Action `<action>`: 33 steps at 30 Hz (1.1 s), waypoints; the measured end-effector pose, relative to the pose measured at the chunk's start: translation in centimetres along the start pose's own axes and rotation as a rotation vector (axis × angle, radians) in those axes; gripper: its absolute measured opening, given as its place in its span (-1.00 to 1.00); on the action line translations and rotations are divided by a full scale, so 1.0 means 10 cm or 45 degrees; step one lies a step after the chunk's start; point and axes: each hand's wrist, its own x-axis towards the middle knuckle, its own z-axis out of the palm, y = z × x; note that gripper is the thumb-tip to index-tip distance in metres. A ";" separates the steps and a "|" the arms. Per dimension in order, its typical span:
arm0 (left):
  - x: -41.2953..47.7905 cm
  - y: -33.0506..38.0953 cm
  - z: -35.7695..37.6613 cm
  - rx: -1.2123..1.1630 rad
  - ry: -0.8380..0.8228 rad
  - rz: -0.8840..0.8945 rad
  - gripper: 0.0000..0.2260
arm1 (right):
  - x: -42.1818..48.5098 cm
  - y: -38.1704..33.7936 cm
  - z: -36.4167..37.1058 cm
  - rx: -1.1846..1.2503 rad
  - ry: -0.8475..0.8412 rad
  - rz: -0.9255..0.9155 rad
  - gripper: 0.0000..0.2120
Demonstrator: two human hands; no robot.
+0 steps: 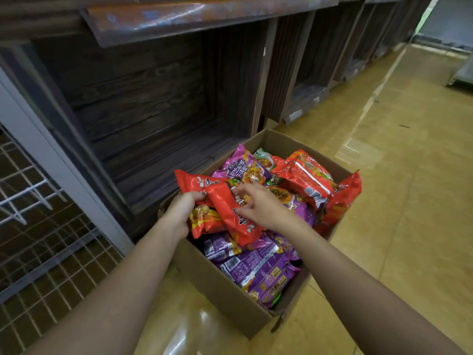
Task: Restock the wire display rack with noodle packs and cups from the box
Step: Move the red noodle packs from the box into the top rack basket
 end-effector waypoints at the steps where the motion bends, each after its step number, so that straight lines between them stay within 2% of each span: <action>1: -0.01 0.01 0.02 0.008 -0.042 0.019 -0.77 | 0.03 0.03 0.02 -0.085 0.038 0.019 -0.45; 4: 0.00 -0.01 0.01 0.067 -0.144 0.054 -0.53 | 0.09 0.08 0.02 -0.255 0.004 0.127 -0.07; 6: 0.00 -0.01 0.00 0.075 -0.198 0.064 -0.51 | 0.10 0.11 0.01 -0.212 -0.083 0.189 0.09; 7: -0.01 -0.01 0.01 0.075 -0.203 0.074 -0.53 | 0.11 0.13 0.01 -0.189 -0.108 0.143 0.11; 10: 0.02 -0.02 0.04 0.087 -0.125 0.096 -0.55 | 0.14 0.16 -0.07 -0.280 -0.091 -0.191 -0.07; 12: 0.02 -0.02 0.05 0.050 -0.079 0.102 -0.67 | 0.15 0.15 -0.16 -0.413 -0.009 -0.283 -0.22; 14: 0.00 -0.01 0.05 -0.005 -0.051 0.112 -0.77 | 0.13 0.15 -0.26 -0.447 0.128 -0.178 -0.28; 16: 0.01 0.01 0.03 -0.082 -0.004 0.154 -0.75 | 0.07 0.17 -0.34 -0.385 0.259 -0.039 -0.29; 18: 0.03 0.03 0.01 -0.160 0.025 0.172 -0.70 | -0.02 0.18 -0.40 -0.047 0.322 0.135 -0.32; 21: -0.02 0.03 0.05 -0.224 -0.017 0.124 -0.75 | -0.08 0.22 -0.30 0.533 0.237 0.358 -0.46; 22: -0.04 0.01 0.08 -0.229 -0.055 0.097 -0.74 | -0.08 0.23 -0.22 0.634 0.221 0.412 -0.39; 24: -0.09 -0.02 0.16 -0.217 -0.108 0.073 -0.71 | -0.05 0.24 -0.06 0.758 0.225 0.476 -0.31; 27: -0.11 -0.04 0.24 -0.217 -0.096 0.076 -0.67 | -0.04 0.17 0.01 0.839 0.242 0.515 -0.56; 30: -0.11 -0.05 0.27 -0.210 -0.159 0.080 -0.60 | -0.05 0.16 0.00 0.934 0.223 0.540 -0.45; 33: -0.10 -0.03 0.34 0.000 -0.302 0.146 -0.38 | -0.03 0.16 0.02 0.983 0.306 0.565 -0.46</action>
